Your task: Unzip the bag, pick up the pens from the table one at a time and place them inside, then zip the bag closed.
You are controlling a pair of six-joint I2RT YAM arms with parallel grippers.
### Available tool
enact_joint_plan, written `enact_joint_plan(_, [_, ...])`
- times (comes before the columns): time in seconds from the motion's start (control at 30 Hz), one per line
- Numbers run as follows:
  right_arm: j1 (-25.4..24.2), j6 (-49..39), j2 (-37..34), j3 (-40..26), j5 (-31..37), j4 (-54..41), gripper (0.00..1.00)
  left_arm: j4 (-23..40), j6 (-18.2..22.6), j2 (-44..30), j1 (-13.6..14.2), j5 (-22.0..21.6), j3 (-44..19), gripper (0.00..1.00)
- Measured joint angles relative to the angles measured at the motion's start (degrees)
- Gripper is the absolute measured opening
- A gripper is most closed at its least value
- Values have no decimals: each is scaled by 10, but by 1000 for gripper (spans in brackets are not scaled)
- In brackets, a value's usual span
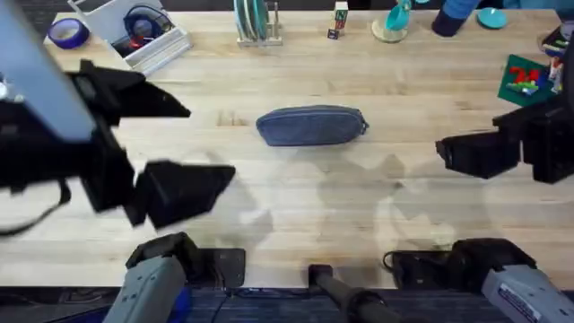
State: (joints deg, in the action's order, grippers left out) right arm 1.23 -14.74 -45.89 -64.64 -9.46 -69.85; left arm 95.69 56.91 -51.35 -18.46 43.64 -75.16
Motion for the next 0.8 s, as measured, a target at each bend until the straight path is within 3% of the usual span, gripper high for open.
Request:
enact_joint_plan(0.23, [0,0,11,0,-5,-48,996,11,-13,59,0,0,-2,995])
enact_joint_plan(0.8, [0,2,11,0,-5,-54,998,12,-21,60,0,0,-3,996])
